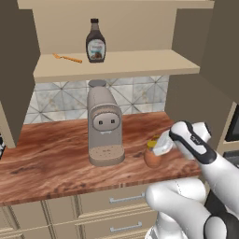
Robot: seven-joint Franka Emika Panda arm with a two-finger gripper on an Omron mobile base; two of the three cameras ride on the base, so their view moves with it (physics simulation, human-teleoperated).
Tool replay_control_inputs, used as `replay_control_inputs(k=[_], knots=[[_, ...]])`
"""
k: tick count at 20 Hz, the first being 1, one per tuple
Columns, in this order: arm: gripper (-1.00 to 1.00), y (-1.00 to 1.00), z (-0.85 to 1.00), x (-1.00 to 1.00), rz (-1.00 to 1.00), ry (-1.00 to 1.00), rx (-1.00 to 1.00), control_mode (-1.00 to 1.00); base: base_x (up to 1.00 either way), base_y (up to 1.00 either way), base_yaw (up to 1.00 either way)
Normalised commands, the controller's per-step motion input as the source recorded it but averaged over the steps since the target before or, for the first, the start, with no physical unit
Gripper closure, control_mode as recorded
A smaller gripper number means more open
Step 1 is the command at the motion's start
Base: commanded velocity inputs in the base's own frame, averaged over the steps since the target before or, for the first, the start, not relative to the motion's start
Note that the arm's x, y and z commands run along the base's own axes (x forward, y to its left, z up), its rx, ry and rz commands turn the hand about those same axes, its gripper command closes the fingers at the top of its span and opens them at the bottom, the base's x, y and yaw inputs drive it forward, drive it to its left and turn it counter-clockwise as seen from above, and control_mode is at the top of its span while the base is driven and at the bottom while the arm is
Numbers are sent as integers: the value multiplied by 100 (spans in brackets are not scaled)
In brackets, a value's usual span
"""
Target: Pick the syrup bottle and honey bottle from the cabinet and place them next to the mug.
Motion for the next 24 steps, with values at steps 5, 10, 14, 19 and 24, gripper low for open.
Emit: replay_control_inputs(k=[5,10,14,19,24], knots=[[100,0,-24,0,9,-6,0,-100,0,0,0],[100,1,-32,0,3,-4,0,-100,0,0,0],[100,0,-36,0,1,-5,0,-100,0,0,0],[100,2,-28,0,1,-5,0,-100,0,0,0],[100,6,-5,0,2,-1,0,-100,0,0,0]])
